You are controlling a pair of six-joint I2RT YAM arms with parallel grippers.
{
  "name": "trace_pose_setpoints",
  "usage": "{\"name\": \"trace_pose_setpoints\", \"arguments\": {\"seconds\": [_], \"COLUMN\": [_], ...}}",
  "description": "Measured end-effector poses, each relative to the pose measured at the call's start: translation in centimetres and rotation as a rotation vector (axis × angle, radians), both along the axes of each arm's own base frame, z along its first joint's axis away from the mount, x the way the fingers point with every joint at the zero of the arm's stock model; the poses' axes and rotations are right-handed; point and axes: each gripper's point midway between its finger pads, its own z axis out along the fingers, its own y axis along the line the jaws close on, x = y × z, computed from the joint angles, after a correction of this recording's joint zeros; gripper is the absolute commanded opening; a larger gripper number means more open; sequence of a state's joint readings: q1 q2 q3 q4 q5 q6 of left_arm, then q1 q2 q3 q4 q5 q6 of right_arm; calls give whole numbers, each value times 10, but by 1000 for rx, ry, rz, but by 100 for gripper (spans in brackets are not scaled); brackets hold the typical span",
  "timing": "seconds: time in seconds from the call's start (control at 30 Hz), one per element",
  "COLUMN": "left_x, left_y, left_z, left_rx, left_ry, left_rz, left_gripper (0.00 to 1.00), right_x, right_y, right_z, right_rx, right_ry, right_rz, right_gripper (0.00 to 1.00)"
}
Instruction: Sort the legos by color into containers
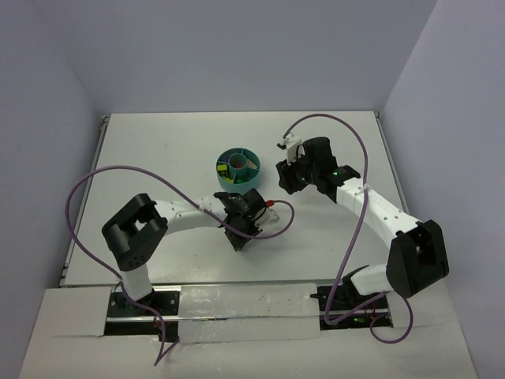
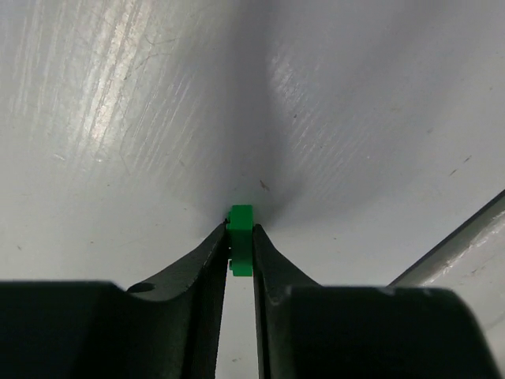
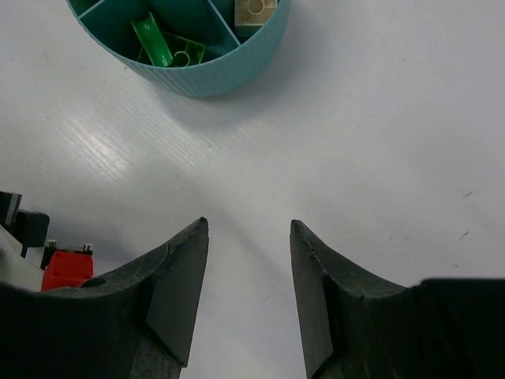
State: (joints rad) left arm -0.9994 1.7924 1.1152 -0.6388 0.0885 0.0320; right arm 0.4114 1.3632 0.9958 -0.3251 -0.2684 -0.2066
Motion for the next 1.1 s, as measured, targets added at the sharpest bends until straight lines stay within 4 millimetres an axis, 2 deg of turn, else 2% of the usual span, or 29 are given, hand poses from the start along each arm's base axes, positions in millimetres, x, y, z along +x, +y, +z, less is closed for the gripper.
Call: {"name": "trace_pose_setpoints", "arguments": {"seconds": [0.2,0.3,0.37,0.53,0.67,0.93,1.1], "left_x": [13,27,44,95,117,144,161], "left_y": [2,3,5,3,5,4,9], "left_z": [3,14,31,93,131,173,180], "left_rx": [3,-22,-63,-249,-354,-469,-473], "left_ry": [-56,-94,-135,-258,-322,-345,-368], "left_rz": [-1,6,28,68,33,-49,-68], "left_gripper": [4,0,0,0,0,0,0], "right_x": [0,0,0,0,0,2,6], "right_y": [0,0,0,1,1,2,3], "right_z": [0,0,0,0,0,0,0], "right_rx": [1,1,1,2,3,6,5], "right_ry": [-1,-1,-1,0,0,5,8], "right_rz": [0,1,1,2,2,2,0], "right_gripper": [53,53,53,53,53,53,53]}}
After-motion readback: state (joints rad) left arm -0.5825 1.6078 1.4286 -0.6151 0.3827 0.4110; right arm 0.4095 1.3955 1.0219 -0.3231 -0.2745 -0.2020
